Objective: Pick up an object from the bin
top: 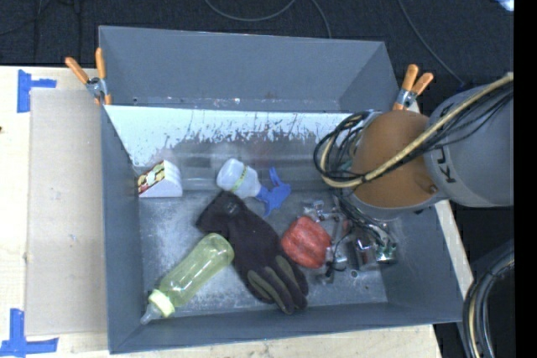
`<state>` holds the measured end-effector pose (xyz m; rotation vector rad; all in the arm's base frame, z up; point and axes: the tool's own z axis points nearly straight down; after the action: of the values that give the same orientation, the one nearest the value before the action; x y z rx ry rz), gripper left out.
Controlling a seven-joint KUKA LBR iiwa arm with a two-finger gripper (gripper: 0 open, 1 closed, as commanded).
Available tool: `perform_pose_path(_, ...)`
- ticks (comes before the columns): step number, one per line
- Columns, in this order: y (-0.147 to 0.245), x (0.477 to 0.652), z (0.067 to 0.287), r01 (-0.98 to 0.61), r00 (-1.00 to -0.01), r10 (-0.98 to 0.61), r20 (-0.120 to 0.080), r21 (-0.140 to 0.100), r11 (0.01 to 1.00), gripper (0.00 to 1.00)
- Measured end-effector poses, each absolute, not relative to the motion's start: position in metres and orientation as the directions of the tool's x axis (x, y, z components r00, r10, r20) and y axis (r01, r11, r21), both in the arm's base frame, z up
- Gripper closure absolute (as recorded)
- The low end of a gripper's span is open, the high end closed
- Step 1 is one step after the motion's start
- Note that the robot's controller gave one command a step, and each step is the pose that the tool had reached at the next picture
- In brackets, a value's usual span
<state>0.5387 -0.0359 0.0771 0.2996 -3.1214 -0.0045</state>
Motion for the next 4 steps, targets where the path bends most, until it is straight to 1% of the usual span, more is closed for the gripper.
perform_pose_path(1,-0.003,0.508,0.069,-0.441,-0.898,-0.441,0.006,0.004,0.898,1.00)
perform_pose_path(2,-0.003,0.508,0.069,-0.441,-0.897,-0.441,0.006,0.004,0.897,1.00)
perform_pose_path(3,-0.003,0.506,0.080,-0.441,-0.897,-0.441,0.012,0.007,0.897,1.00)
perform_pose_path(4,-0.003,0.507,0.101,-0.442,-0.897,-0.442,0.007,0.005,0.897,1.00)
